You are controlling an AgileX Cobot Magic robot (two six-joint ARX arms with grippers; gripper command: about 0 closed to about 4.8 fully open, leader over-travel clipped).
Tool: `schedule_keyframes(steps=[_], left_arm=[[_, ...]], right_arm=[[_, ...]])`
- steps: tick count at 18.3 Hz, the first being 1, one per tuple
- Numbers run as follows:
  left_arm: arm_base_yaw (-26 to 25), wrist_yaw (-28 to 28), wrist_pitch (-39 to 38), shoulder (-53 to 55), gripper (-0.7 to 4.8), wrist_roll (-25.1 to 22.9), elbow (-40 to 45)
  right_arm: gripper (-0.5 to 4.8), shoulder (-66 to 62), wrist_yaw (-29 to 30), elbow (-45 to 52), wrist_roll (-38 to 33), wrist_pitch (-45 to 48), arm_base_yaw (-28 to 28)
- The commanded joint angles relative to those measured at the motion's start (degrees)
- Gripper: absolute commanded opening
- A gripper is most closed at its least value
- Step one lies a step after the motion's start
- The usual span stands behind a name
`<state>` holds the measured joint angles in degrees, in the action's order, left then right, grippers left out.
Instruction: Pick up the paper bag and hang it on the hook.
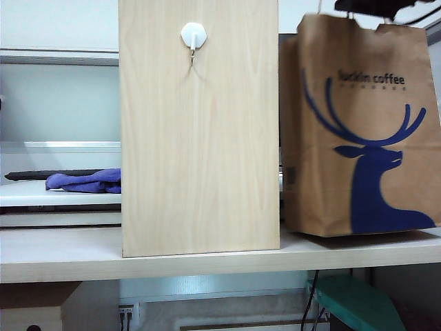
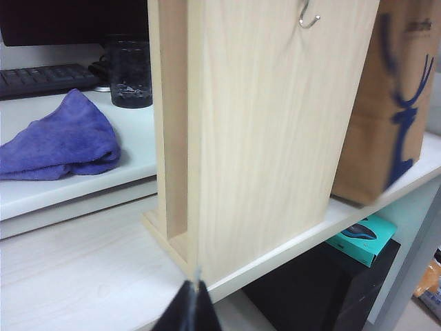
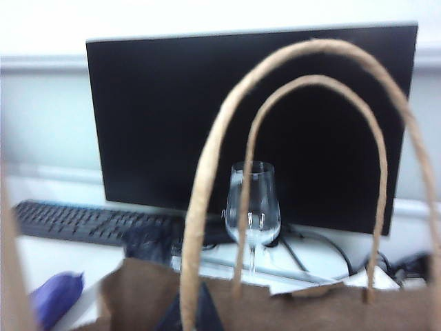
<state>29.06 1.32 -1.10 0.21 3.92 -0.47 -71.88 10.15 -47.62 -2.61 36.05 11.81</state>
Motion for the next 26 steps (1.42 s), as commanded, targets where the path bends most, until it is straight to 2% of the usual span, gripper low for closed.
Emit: schedule_keyframes(steps=[1, 3, 5, 7, 8, 10, 15, 21, 23, 26], left_arm=[[-0.02, 0.0, 0.46, 0.0, -0.06, -0.07, -0.07], [-0.02, 0.0, 0.35, 0.0, -0.06, -0.07, -0.07], [-0.02, 0.0, 0.35, 0.0, -0.06, -0.07, -0.07], [-0.02, 0.0, 0.33, 0.0, -0.06, -0.07, -0.07], [-0.02, 0.0, 0.35, 0.0, -0.06, -0.07, -0.07], [-0.02, 0.0, 0.35, 0.0, -0.06, -0.07, -0.07], [-0.04, 0.0, 0.33, 0.0, -0.06, -0.07, -0.07], [-0.09, 0.0, 0.31, 0.0, -0.06, -0.07, -0.07], [-0.09, -0.02, 0.31, 0.0, -0.06, -0.07, -0.07], [-0.09, 0.0, 0.31, 0.0, -0.06, -0.07, -0.07]], right_arm=[[-0.06, 10.19, -0.15, -0.44, -0.35, -14.47, -0.13], [-0.06, 19.45, 0.96, -0.44, -0.42, -26.36, -0.07], [-0.06, 26.45, 1.01, -0.42, -0.92, -34.49, 0.02], [-0.06, 32.76, 4.52, -0.42, -2.54, -41.83, 0.04], [-0.06, 34.84, 8.11, -0.33, -5.51, -45.44, 0.42], [-0.06, 35.45, 8.55, 0.44, -6.51, -49.55, 5.05], [-0.06, 32.7, -0.04, 1.11, -6.6, -46.8, 20.68], [-0.06, 19.41, -13.94, 1.11, -1.09, -38.27, 38.47], [-0.06, 14.36, -19.37, 1.09, 2.34, -34.91, 41.59], [-0.06, 6.64, -20.22, 1.09, 2.4, -29.42, 42.45]])
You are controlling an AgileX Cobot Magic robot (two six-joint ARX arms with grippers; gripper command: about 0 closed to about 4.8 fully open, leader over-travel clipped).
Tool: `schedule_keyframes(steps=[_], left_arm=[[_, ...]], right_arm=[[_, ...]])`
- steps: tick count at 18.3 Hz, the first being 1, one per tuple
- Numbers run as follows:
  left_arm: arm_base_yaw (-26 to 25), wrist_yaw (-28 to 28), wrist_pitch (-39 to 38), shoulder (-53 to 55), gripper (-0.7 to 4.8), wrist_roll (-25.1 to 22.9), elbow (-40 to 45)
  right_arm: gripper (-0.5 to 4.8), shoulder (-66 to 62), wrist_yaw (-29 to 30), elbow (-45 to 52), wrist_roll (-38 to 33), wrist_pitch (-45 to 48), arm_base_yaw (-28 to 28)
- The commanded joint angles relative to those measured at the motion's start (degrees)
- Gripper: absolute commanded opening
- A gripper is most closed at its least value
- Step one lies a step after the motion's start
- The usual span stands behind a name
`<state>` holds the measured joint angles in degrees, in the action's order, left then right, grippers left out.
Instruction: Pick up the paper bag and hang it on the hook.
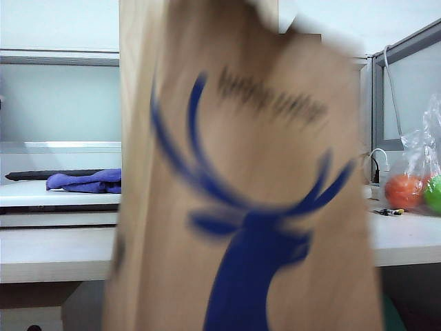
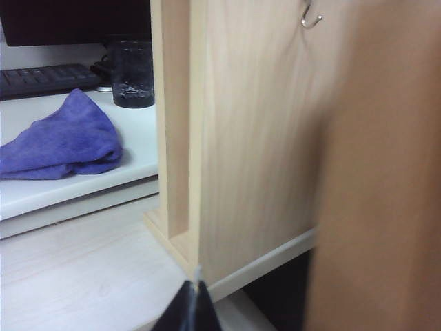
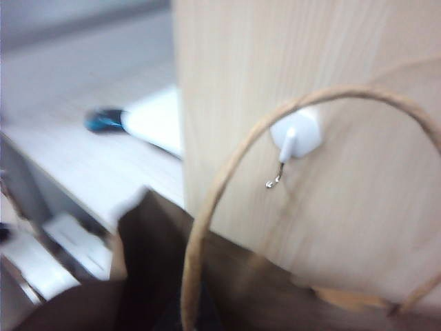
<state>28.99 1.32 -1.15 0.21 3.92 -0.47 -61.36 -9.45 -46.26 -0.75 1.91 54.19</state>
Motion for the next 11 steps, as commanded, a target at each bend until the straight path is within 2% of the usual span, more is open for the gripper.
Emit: schedule_keyframes(steps=[1, 4, 11], left_arm=[[-0.02, 0.0, 0.35, 0.0, -0.06, -0.07, -0.07], [-0.02, 0.0, 0.35, 0.0, -0.06, -0.07, -0.07], [-0.02, 0.0, 0.35, 0.0, -0.06, -0.07, -0.07]], right_arm=[[-0.06, -6.78, 1.97, -0.26, 0.28, 7.87, 0.22], [-0.06, -10.99, 5.33, -0.26, -2.29, 13.22, 1.18], [-0.06, -13.86, 3.26, -0.26, -2.23, 13.79, 1.62]])
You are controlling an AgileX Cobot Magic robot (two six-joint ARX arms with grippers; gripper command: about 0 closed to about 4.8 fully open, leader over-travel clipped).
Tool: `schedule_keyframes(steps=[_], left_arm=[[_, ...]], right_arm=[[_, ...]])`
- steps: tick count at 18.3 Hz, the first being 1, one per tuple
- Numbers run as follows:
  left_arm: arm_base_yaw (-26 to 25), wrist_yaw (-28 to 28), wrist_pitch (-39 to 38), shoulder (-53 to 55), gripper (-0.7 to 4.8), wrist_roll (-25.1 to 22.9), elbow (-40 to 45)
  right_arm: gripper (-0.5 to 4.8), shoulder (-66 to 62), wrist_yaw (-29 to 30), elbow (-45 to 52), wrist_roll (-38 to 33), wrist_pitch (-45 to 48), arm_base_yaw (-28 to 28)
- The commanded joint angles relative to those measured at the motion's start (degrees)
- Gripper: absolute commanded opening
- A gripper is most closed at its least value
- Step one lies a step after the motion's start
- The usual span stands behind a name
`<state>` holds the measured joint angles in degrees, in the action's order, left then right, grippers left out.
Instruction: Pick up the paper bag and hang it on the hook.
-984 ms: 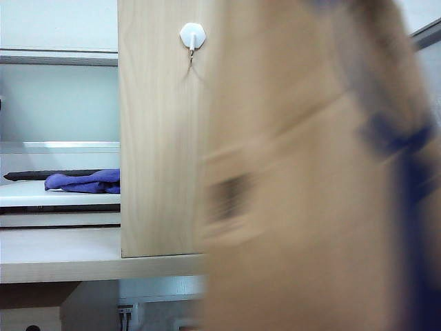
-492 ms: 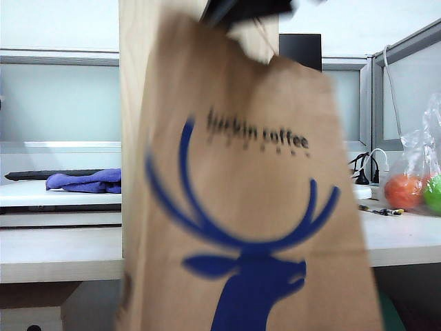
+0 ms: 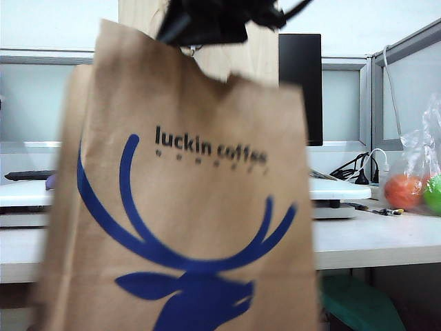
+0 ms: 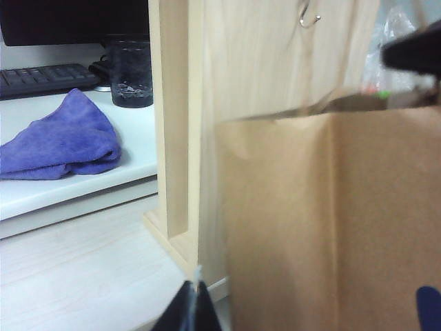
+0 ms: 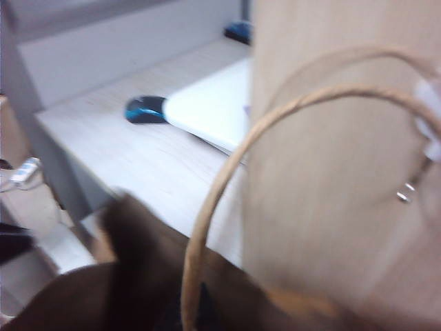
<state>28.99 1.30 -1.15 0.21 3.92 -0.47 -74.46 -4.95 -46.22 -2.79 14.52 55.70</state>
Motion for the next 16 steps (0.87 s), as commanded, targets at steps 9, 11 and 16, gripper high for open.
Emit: schedule_keyframes(steps=[9, 11, 16], left_arm=[[-0.02, 0.02, 0.35, 0.0, -0.06, -0.07, -0.07], [-0.02, 0.02, 0.35, 0.0, -0.06, -0.07, -0.07], [-0.02, 0.02, 0.35, 0.0, -0.06, -0.07, -0.07]], right_arm=[[-0.06, -3.93, -2.95, -0.31, -0.63, 1.25, -3.58], [-0.06, -3.87, -2.08, -0.31, -0.7, 1.73, -4.0], [-0.06, -4.0, -4.76, -0.31, -0.85, 1.92, -4.35]])
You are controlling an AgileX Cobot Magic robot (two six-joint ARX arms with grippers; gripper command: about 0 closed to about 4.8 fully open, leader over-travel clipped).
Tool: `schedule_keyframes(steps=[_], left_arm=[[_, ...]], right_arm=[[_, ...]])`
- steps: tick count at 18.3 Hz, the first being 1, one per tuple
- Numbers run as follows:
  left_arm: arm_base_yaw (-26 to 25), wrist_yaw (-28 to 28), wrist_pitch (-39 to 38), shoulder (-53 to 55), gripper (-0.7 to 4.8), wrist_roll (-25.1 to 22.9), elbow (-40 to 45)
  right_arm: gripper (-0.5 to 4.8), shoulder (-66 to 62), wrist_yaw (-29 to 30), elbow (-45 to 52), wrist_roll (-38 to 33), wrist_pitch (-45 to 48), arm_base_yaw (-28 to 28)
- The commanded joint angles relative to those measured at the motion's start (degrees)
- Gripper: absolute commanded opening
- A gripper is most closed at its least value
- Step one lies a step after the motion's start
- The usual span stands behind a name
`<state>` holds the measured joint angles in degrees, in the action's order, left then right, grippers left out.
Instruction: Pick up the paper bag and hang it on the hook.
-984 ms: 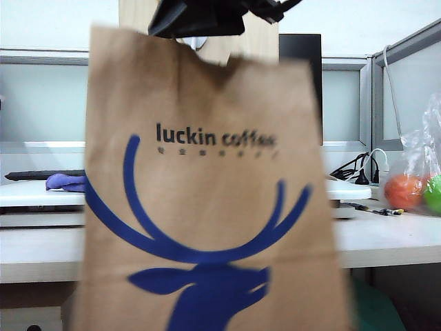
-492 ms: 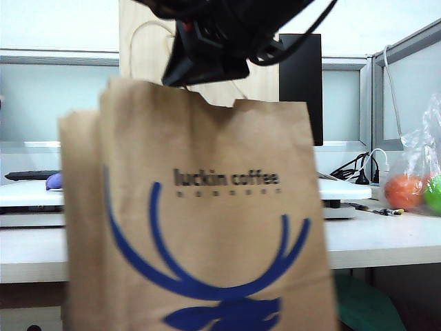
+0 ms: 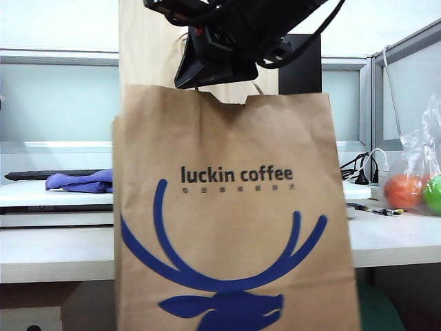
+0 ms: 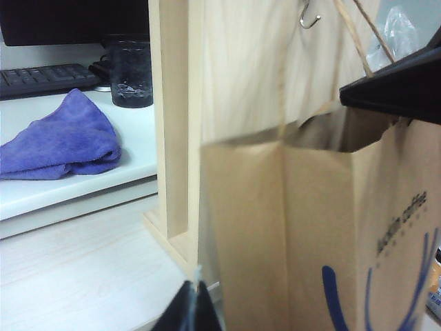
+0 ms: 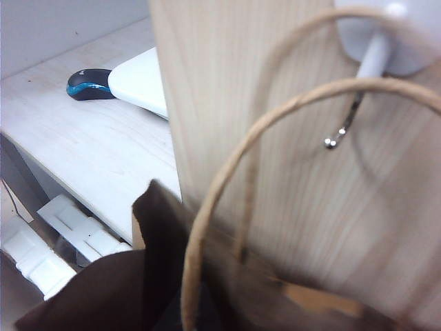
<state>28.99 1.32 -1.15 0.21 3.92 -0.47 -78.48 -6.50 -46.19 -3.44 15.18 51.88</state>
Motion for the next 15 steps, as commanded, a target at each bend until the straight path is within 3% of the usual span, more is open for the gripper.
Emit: schedule_keyframes(steps=[1, 5, 10, 15], left_arm=[[-0.02, 0.0, 0.35, 0.0, -0.06, -0.07, -0.07], [-0.02, -0.02, 0.35, 0.0, -0.06, -0.07, -0.07], [-0.02, 0.0, 0.35, 0.0, -0.06, -0.07, -0.07], [-0.02, 0.0, 0.35, 0.0, -0.06, -0.07, -0.07]], right_arm=[[-0.06, 0.02, -3.74, -0.33, -0.22, 1.18, -1.33], [-0.06, -0.33, -0.48, -0.33, -1.33, 0.04, -5.07], [-0.06, -0.7, 6.12, -0.33, -1.53, 1.03, -4.87], [-0.06, -1.55, 7.17, -0.33, -1.53, 2.97, -4.98]])
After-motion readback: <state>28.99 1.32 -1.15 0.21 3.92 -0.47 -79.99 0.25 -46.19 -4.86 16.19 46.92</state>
